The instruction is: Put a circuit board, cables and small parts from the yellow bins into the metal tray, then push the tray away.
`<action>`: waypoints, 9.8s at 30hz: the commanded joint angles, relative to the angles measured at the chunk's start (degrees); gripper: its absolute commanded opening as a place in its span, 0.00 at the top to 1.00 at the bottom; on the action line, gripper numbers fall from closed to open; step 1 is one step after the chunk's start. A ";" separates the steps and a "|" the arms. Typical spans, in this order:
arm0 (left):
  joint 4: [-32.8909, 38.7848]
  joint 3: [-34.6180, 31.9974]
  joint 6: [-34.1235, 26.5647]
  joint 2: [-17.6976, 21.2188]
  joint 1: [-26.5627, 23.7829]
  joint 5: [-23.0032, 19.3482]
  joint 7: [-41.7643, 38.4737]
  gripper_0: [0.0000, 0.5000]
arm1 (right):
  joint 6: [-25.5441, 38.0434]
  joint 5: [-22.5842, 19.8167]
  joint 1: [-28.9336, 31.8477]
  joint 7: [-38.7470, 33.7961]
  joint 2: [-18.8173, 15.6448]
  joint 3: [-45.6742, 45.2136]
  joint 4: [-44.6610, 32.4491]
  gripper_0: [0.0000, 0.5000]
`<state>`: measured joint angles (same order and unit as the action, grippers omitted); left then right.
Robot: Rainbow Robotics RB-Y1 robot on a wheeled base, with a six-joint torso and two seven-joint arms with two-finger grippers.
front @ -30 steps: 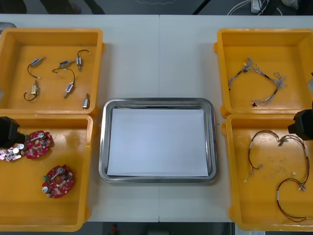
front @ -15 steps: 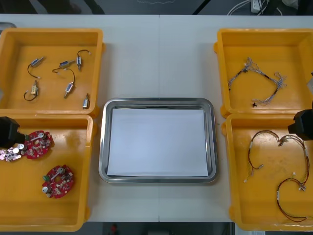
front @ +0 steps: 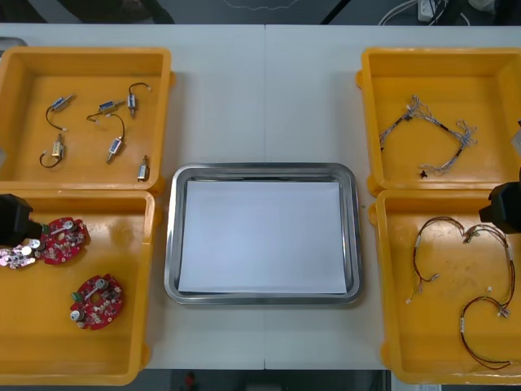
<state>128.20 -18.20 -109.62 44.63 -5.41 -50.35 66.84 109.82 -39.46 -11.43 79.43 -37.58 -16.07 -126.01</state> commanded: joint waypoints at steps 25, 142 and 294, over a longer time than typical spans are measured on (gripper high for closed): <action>1.70 -1.58 -0.38 2.30 1.11 -0.36 4.44 0.00 | 0.18 -0.44 0.71 -2.17 -0.83 -1.77 -0.37 0.00; -27.04 20.66 54.95 24.01 14.03 -17.23 66.31 0.00 | -29.84 0.79 12.40 10.13 -2.06 1.74 25.47 0.00; -6.48 67.68 25.15 -5.35 -29.65 17.66 -22.54 1.00 | 0.18 -21.19 -7.46 14.62 -15.33 8.07 -16.19 1.00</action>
<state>121.89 48.94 -85.58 40.31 -33.18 -33.05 46.49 109.81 -60.28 -15.22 91.50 -50.44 -11.34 -139.45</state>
